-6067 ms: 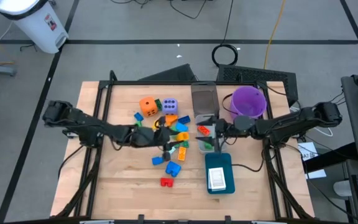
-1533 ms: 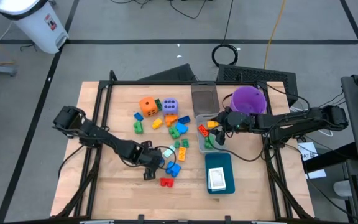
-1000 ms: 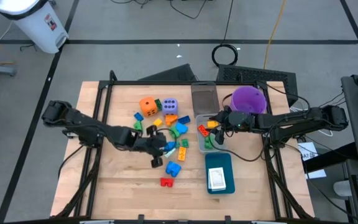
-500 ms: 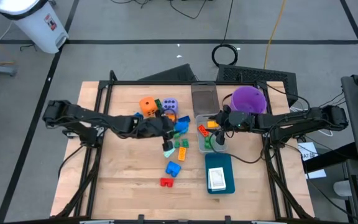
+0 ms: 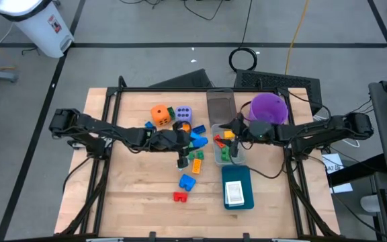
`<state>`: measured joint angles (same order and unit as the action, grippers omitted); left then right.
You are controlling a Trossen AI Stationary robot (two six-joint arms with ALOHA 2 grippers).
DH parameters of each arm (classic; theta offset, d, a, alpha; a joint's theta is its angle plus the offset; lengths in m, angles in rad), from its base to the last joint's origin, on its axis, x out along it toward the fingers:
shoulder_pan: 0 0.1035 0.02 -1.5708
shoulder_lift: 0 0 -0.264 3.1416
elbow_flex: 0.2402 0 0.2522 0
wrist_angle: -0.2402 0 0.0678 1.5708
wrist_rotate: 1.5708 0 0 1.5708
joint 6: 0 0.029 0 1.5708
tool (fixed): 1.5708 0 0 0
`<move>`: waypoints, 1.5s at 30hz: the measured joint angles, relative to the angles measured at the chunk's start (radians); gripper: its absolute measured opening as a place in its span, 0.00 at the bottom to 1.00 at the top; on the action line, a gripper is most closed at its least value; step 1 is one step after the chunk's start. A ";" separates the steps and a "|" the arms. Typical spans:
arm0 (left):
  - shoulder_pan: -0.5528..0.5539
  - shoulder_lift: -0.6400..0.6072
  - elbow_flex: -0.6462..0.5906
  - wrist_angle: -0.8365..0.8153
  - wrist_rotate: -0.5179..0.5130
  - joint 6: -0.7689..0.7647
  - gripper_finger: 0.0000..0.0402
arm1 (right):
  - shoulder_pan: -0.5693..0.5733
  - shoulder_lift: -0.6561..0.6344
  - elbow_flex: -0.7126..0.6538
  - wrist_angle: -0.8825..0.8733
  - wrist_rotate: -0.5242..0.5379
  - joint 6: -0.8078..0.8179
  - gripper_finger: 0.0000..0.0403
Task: Pick & Place Toys
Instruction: Put the blue game piece into the gray bin
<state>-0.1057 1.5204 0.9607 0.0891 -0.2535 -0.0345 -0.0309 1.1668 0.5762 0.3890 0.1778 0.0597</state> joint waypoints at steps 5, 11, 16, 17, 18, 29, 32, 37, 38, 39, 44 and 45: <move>-0.001 0.000 0.000 0.003 0.000 -0.004 0.32 | 0.022 0.092 0.000 0.123 -0.061 -0.075 0.63; -0.007 0.000 0.000 0.013 0.000 -0.002 0.33 | 0.027 0.188 0.000 0.289 -0.108 -0.100 0.63; -0.014 0.000 0.000 0.017 0.002 0.000 0.32 | 0.027 0.254 0.000 0.412 -0.123 -0.099 0.63; -0.014 0.000 0.000 0.017 0.002 -0.001 0.32 | 0.027 0.267 0.000 0.443 -0.140 -0.099 0.63; -0.014 0.000 0.000 0.017 0.013 -0.001 0.33 | 0.027 0.279 0.000 0.471 -0.156 -0.099 0.63; -0.016 -0.001 0.000 0.039 0.072 0.000 0.34 | 0.035 0.404 -0.002 0.698 -0.185 -0.099 0.63; -0.018 -0.001 0.003 0.043 0.083 0.004 0.34 | 0.039 0.404 -0.002 0.711 -0.244 -0.087 0.63; -0.015 0.002 0.001 0.031 0.108 0.006 0.34 | 0.040 0.391 0.004 0.762 -0.340 -0.015 0.63; -0.015 0.003 0.001 0.032 0.109 0.006 0.34 | 0.040 0.391 0.004 0.779 -0.340 -0.014 0.63; -0.016 0.002 0.000 0.033 0.111 0.006 0.34 | 0.041 0.392 0.004 0.784 -0.340 -0.007 0.63; -0.017 0.001 0.001 0.036 0.118 0.006 0.34 | 0.055 0.392 0.003 0.803 -0.337 0.025 0.63; -0.017 0.001 0.001 0.037 0.115 0.005 0.34 | 0.054 0.392 0.003 0.796 -0.337 0.026 0.64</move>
<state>-0.1223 1.5215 0.9615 0.1264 -0.1383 -0.0290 0.0235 1.5588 0.5793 1.1851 -0.1590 0.0856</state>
